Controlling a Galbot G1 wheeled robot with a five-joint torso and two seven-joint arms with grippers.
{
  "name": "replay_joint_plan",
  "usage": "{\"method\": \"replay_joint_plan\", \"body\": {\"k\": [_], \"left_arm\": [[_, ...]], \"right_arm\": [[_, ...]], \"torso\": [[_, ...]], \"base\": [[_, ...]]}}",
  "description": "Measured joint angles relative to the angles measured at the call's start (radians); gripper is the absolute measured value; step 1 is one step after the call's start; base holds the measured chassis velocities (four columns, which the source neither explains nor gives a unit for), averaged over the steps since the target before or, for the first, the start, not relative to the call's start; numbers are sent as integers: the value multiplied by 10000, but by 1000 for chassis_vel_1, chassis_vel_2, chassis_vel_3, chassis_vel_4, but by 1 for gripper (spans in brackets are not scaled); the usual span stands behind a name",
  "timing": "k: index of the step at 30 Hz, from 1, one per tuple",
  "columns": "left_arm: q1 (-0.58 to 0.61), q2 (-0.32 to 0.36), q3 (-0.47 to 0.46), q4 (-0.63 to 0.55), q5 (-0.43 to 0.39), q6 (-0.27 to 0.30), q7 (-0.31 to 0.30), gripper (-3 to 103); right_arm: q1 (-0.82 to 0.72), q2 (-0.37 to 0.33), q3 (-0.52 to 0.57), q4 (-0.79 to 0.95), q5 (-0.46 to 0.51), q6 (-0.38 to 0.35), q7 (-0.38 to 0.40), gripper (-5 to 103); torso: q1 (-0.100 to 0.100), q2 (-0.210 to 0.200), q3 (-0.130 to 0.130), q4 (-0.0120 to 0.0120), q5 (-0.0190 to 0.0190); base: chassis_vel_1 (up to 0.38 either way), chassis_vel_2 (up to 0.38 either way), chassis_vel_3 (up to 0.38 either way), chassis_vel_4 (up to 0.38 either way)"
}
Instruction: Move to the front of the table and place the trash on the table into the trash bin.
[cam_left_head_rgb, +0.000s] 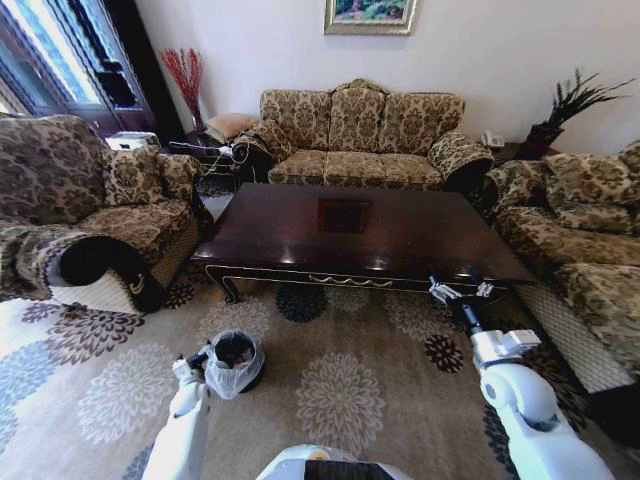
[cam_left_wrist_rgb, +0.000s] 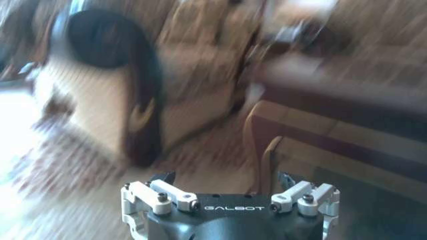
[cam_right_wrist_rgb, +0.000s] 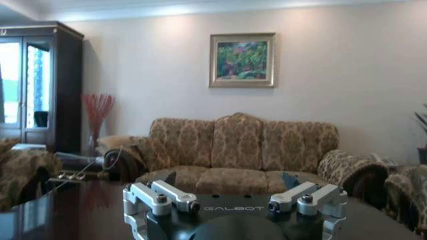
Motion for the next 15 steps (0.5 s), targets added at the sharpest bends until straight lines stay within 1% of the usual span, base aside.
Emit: {"method": "replay_joint_plan", "body": {"k": [1, 2, 3, 4, 6, 7, 8, 9, 10, 11, 12, 14, 15], "left_arm": [[501, -142, 68, -1514, -186, 370, 192, 100], [700, -207, 113, -2077, -221, 490, 257, 100], [1183, -384, 217, -3402, -240, 728, 479, 100], [1183, -384, 217, -3402, -240, 728, 479, 100], [2557, -898, 529, -6198, -81, 1241, 1045, 100], [2924, -1020, 609, -6815, -5, 1310, 1110, 100], [2924, -1020, 609, -6815, -5, 1310, 1110, 100], [3671, -1297, 819, -7996, 331, 1359, 1182, 100], [3868, -1381, 899, -8287, 478, 1353, 1198, 100], [3868, -1381, 899, -8287, 478, 1353, 1198, 100], [4174, -1505, 1036, -8731, 725, 1319, 1255, 100], [4308, -1645, 1186, -9057, 950, 1349, 1408, 100], [4304, -1696, 1289, -9113, 1222, 1364, 1476, 100]], "right_arm": [[-105, 67, -99, 59, -187, -86, -46, 100], [-151, 107, -142, 91, -279, -125, -51, 100], [-242, 180, -208, 173, -443, -211, -42, 100], [-242, 180, -208, 173, -443, -211, -42, 100], [-696, 363, -254, 682, -919, -540, 152, 100], [-832, 386, -244, 834, -981, -643, 202, 100], [-832, 386, -244, 834, -981, -643, 202, 100], [-1260, 469, -219, 1331, -1076, -931, 417, 100], [-1418, 513, -218, 1555, -1106, -1037, 528, 100], [-1418, 513, -218, 1555, -1106, -1037, 528, 100], [-1640, 612, -257, 1918, -1151, -1187, 672, 100], [-1768, 776, -423, 2302, -1265, -1369, 890, 100], [-1795, 903, -565, 2523, -1397, -1448, 1033, 100]], "torso": [[0, 0, 0, 0, 3], [0, 0, 0, 0, 3], [0, 0, -1, -1, 4], [0, 0, -1, -1, 4], [0, 0, -1, -1, 6], [0, -1, 0, 0, 1], [0, -1, 0, 0, 1], [-2, 0, -2, 2, 8], [-3, 0, -2, 1, 7], [-3, 0, -2, 1, 7], [-4, 0, -2, 0, -2], [-4, 0, -2, -1, 1], [-3, 0, -1, 0, 2]], "base": [[0, 0, 0, 0], [0, 0, 0, 0], [0, 0, 0, 0], [0, 0, 0, 0], [0, 0, 0, 0], [0, 0, 0, 0], [0, 0, 0, 0], [0, 0, 0, 0], [0, 0, 0, 0], [0, 0, 0, 0], [0, 0, 0, 0], [0, 0, 0, 0], [0, 0, 0, 0]]}}
